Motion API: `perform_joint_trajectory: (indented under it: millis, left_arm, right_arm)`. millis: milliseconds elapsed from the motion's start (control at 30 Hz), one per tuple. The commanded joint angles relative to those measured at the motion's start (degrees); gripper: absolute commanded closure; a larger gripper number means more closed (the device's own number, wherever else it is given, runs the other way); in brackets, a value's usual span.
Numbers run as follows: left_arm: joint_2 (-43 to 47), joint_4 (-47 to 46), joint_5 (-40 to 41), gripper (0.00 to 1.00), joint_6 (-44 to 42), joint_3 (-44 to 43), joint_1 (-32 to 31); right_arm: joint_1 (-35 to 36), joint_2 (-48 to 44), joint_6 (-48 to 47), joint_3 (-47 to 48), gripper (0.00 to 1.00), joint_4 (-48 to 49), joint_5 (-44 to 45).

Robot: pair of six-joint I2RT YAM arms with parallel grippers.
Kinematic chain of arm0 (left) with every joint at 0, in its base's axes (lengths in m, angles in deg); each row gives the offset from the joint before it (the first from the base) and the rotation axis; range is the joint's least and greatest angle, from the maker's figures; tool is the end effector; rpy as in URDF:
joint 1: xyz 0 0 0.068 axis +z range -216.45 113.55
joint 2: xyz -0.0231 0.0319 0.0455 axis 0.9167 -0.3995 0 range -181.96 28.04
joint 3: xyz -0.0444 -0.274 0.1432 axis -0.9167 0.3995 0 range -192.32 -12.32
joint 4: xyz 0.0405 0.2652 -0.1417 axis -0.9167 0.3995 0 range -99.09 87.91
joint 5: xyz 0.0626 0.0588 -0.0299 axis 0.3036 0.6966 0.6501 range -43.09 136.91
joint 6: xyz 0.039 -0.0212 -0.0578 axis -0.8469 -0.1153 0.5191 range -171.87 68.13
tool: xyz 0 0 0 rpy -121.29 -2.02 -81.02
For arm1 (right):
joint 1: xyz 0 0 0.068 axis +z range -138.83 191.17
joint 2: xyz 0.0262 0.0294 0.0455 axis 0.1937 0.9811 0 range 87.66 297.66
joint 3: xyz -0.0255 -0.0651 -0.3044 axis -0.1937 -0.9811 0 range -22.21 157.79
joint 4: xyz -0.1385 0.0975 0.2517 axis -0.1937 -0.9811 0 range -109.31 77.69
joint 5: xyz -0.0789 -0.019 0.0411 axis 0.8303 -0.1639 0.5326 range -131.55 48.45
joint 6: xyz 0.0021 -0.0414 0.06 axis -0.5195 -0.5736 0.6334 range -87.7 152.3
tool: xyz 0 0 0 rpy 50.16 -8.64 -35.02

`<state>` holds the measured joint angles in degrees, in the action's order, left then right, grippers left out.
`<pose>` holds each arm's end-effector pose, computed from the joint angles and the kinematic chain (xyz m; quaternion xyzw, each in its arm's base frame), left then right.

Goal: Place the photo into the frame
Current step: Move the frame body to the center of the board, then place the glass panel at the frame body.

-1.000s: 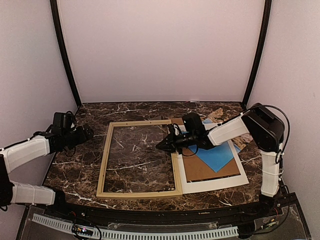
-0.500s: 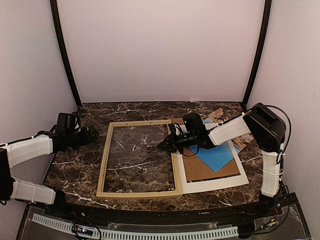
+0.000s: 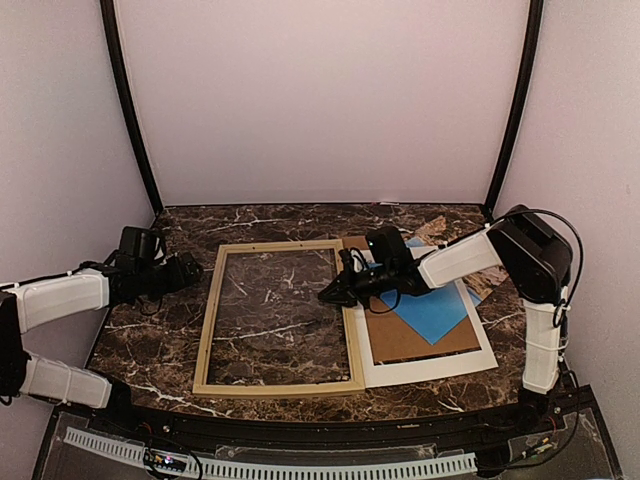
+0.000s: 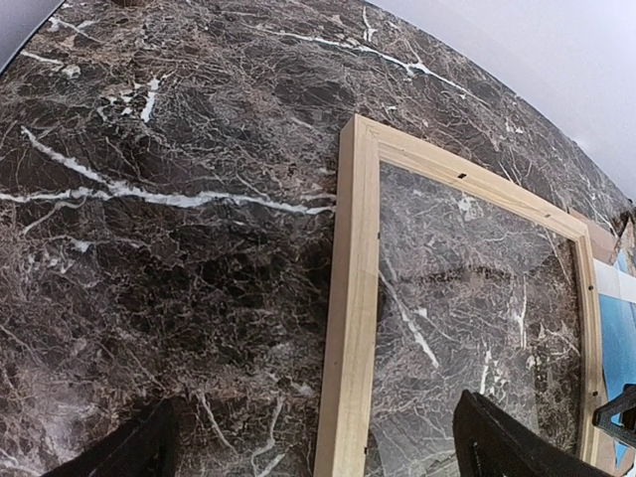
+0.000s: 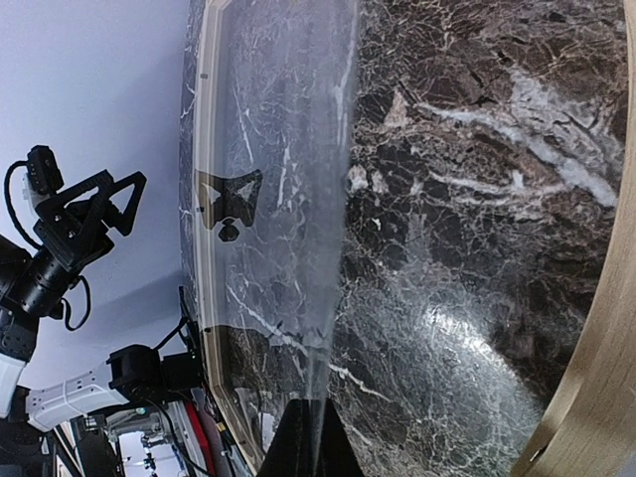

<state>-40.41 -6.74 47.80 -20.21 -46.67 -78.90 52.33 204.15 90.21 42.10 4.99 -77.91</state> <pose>0.2830 -0.0614 0.2043 -0.1525 0.8797 -0.1628 0.4201 0.3388 0.3440 0.1242 -0.0201 0.8543 0.5139 0.0748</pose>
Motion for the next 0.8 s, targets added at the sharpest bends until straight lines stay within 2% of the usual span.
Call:
perform_joint_trajectory:
  millis: [0,767]
  left_arm:
    - [-0.10,-0.77,-0.16,0.01,-0.98,0.34,-0.51]
    - [-0.27,-0.77,0.11,0.01,-1.26,0.23,-1.06]
  right_arm:
    - [-0.50,-2.49,-2.01,1.77,1.00,-0.67,-0.10]
    - [-1.00,-3.32,-3.70,1.57,1.00,-2.97,0.10]
